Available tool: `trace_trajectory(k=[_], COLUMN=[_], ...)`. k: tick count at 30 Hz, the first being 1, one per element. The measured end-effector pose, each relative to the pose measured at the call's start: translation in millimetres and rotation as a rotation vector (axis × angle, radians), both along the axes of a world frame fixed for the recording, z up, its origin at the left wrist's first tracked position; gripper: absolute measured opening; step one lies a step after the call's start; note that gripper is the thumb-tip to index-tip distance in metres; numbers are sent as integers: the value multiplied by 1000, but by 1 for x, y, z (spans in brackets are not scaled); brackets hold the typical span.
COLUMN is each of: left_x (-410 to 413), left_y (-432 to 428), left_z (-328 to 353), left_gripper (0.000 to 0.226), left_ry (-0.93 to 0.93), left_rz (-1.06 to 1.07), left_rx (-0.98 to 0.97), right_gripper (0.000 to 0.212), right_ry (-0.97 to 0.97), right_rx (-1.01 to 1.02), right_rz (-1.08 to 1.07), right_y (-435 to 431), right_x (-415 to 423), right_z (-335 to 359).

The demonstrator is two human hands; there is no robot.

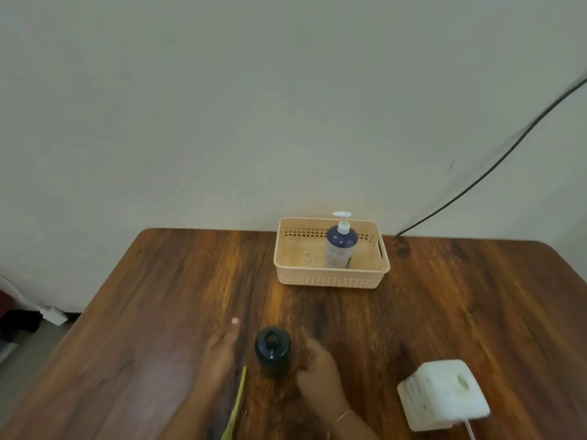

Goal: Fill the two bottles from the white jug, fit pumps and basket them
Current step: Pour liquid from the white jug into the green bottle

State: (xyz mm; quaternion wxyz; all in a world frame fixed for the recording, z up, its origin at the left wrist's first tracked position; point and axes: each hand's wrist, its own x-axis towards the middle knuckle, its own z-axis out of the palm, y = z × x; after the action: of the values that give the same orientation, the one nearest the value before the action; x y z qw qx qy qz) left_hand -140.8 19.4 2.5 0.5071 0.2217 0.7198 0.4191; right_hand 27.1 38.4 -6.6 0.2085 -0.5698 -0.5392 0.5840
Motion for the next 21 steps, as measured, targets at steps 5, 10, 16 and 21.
trace_trajectory(k=[5,10,16,21], left_x=[25,46,101,128], left_y=[-24,-24,-38,-49], left_z=[-24,-9,-12,-23], left_gripper=[41,29,28,16], left_ry=[-205,-189,-213,-238], left_rz=[28,-29,-113,-71], left_rx=[27,86,64,37], right_gripper=[54,49,44,36], right_ry=[-11,20,-49,-130], right_rx=[18,108,190,128], right_rz=[-10,-81,-198,-182], right_y=[-23,-30,-43,-56], right_x=[-10,0,52,77], right_z=[-23,-18,-11,-11])
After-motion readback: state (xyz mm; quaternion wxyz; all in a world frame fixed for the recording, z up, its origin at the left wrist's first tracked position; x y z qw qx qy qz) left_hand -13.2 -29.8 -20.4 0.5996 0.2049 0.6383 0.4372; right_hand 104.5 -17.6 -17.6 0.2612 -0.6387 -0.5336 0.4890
